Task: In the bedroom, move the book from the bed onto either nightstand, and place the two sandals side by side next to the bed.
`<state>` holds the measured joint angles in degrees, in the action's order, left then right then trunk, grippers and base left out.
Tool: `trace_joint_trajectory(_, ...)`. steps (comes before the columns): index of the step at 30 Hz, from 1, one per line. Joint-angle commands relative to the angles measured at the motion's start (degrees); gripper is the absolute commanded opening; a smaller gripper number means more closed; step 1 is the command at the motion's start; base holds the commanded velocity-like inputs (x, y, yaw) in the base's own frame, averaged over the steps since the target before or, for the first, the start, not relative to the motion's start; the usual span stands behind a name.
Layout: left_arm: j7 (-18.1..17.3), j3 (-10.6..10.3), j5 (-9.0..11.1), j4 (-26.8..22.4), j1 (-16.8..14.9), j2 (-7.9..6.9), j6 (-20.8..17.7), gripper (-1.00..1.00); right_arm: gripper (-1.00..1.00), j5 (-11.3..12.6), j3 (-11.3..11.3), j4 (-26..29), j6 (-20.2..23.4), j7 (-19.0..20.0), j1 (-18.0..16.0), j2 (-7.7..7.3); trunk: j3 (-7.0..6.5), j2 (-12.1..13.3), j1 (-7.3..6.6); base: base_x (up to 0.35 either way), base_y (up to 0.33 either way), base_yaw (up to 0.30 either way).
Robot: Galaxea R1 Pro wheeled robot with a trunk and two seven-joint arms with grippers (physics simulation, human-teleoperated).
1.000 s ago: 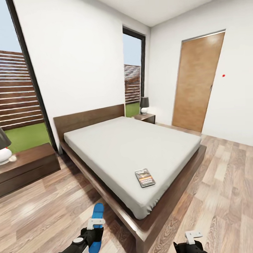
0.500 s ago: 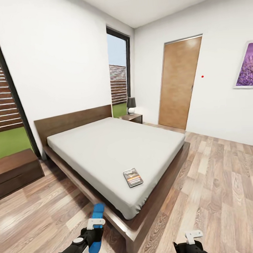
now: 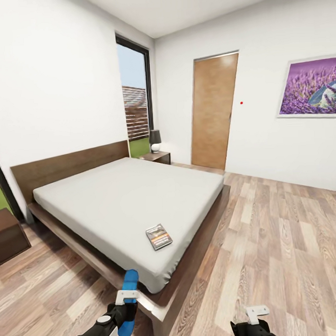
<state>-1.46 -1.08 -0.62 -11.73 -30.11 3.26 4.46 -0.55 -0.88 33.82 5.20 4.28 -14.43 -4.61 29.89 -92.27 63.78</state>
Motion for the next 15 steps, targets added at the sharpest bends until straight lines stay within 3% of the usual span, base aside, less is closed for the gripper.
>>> trace_joint_trajectory(1, 0.0, -0.1, -0.1, 0.0, 0.0, -0.01, 0.2, -1.0, 1.0, -0.1, -0.1, 0.1, 0.3, 0.1, 0.0, -0.01, 0.06, 0.0, 0.0, 0.0, 0.0, -0.274)
trace_joint_trajectory(15, 0.0, -0.2, -0.1, 0.0, 0.0, -0.01, 0.2, -1.0, 1.0, -0.1, -0.1, 0.1, 0.3, 0.1, 0.0, 0.03, 0.06, 0.0, 0.0, 0.0, 0.0, -0.274)
